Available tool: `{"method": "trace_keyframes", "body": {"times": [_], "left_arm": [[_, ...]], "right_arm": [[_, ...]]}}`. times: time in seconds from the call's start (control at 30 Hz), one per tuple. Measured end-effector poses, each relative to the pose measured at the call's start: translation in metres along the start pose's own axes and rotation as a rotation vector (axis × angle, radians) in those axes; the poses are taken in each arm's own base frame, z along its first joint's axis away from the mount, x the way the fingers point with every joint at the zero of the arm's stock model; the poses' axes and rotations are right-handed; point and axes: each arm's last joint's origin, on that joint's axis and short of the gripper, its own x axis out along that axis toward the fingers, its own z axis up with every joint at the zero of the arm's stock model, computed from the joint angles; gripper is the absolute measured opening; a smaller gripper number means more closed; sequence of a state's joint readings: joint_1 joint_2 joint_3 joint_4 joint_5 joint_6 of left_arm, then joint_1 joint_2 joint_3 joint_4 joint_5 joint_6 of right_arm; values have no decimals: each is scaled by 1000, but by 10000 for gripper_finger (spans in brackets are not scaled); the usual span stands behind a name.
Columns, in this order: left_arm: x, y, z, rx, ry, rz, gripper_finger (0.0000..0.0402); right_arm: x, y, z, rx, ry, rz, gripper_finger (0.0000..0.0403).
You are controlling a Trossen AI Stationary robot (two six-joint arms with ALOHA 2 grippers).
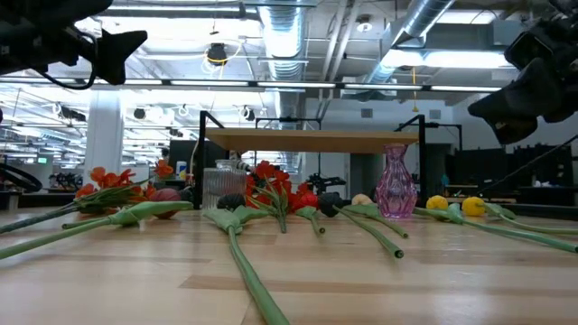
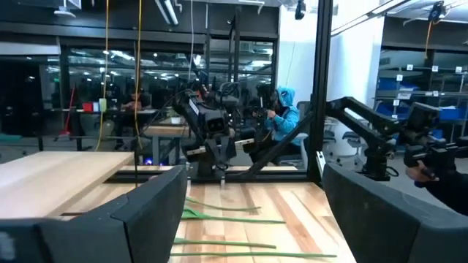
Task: Pick and place flowers into a vace then onto a shelf
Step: Put the right yellow flower into the transparent vase
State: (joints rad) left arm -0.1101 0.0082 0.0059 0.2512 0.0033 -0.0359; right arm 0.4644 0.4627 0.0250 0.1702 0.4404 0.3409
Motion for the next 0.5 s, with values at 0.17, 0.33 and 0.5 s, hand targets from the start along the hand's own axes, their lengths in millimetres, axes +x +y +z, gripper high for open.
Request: {"method": "trace_keyframes", "body": {"times": [0.17, 0.33, 0.5], "left_arm": [[0, -1, 0, -63, 0, -7, 309], [0, -6, 0, -95, 2, -60, 309], [0, -12, 1, -115, -2, -96, 309]], "right_arm": [[5, 3, 0, 30, 4, 35, 0], [11, 9, 3, 27, 16, 86, 0], [18, 15, 4, 12, 40, 81, 0]]}}
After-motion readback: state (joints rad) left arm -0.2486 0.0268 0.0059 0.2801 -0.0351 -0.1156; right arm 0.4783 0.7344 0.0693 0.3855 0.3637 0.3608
